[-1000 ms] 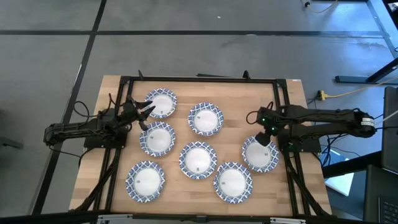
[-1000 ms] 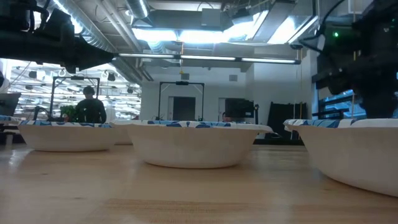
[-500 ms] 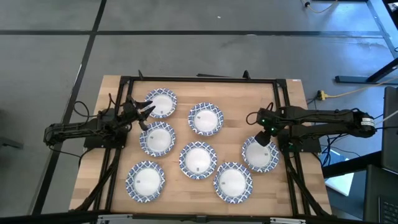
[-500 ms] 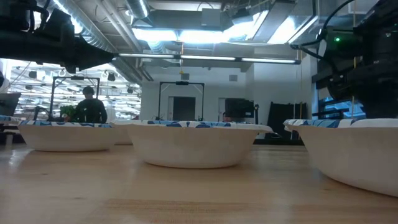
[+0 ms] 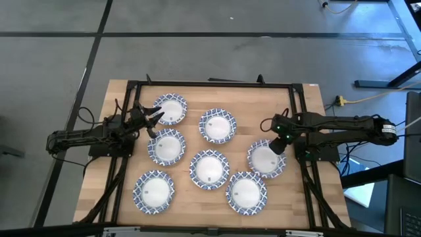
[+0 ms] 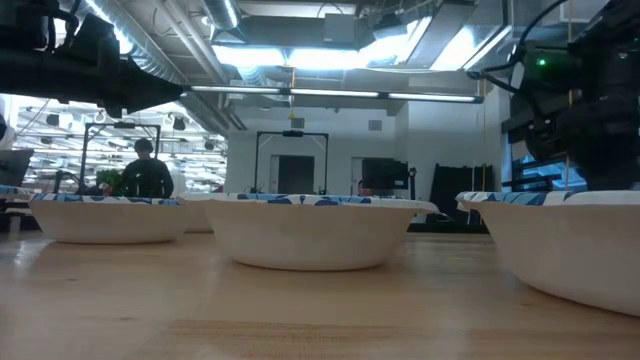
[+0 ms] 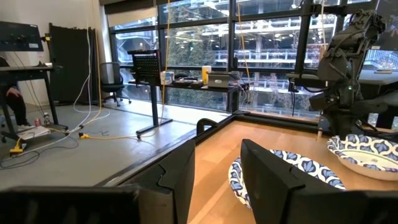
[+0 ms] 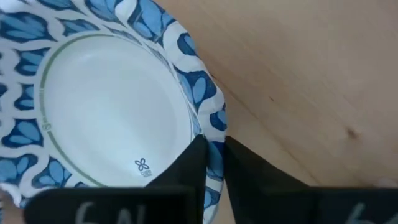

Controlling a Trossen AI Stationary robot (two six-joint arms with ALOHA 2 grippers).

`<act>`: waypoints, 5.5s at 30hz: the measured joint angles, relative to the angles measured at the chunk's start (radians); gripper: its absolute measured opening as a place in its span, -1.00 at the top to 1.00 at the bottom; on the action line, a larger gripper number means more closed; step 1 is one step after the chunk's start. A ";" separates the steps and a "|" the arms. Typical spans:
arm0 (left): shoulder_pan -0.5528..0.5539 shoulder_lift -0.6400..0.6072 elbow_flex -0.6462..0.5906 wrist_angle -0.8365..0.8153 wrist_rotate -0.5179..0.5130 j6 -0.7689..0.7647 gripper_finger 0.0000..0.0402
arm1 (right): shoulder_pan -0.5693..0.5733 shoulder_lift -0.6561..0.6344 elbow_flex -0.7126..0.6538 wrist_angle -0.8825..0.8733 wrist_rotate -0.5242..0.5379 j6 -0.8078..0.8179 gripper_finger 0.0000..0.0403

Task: Nest bowls inside each other
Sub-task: Stack the bowl on top of the bowl on the table

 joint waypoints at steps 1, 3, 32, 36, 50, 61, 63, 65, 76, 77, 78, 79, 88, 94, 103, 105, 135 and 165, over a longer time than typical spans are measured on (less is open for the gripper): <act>0.000 0.000 0.000 0.000 0.000 0.000 0.38 | 0.000 0.000 0.000 0.014 -0.012 0.000 0.79; 0.000 0.000 0.000 0.000 0.000 0.000 0.38 | 0.000 0.000 0.000 0.052 -0.038 0.003 0.84; 0.000 0.000 0.000 0.000 0.000 0.000 0.38 | -0.149 0.102 0.342 0.408 0.063 -0.100 0.96; 0.000 0.000 0.000 0.000 0.000 0.000 0.38 | -0.153 0.227 0.367 0.490 0.034 -0.155 0.96; 0.000 0.000 0.000 -0.005 0.000 0.000 0.38 | -0.153 0.617 0.569 0.557 -0.033 -0.276 0.96; 0.000 0.000 0.000 -0.009 0.000 0.000 0.38 | -0.161 0.669 0.586 0.456 0.008 -0.289 0.96; 0.000 0.000 0.000 -0.008 0.000 0.000 0.38 | -0.160 0.669 0.586 0.452 0.008 -0.289 0.92; 0.000 0.000 0.000 -0.009 0.000 0.000 0.38 | -0.160 0.669 0.586 0.452 0.001 -0.281 0.86; 0.000 0.000 0.000 -0.008 0.000 0.001 0.38 | -0.160 0.669 0.586 0.445 -0.008 -0.317 0.41; 0.000 0.000 0.000 -0.008 0.000 0.001 0.38 | -0.160 0.669 0.586 0.445 -0.008 -0.318 0.34; 0.000 0.000 0.000 -0.008 0.000 0.001 0.38 | -0.160 0.669 0.586 0.445 -0.008 -0.317 0.29; 0.000 0.000 0.000 -0.008 0.000 0.001 0.38 | -0.160 0.669 0.586 0.448 -0.008 -0.317 0.23; 0.000 0.000 0.000 -0.008 0.000 -0.025 0.38 | -0.164 0.558 0.586 0.437 0.110 -0.386 0.01; 0.000 0.000 0.000 -0.008 0.002 -0.124 0.38 | -0.165 0.394 0.586 0.410 0.124 -0.451 0.00; 0.000 0.052 0.000 -0.046 0.051 -0.130 0.38 | -0.165 0.257 0.586 0.411 0.125 -0.455 0.00; 0.000 0.077 0.000 -0.035 0.046 -0.130 0.38 | -0.165 0.247 0.586 0.405 0.125 -0.457 0.00; 0.000 0.132 0.000 0.224 0.022 -0.072 0.38 | 0.126 0.090 0.145 0.662 -0.135 -0.296 0.00; 0.000 0.133 0.000 0.089 0.032 -0.150 0.38 | 0.531 0.293 0.143 1.022 0.019 0.076 0.00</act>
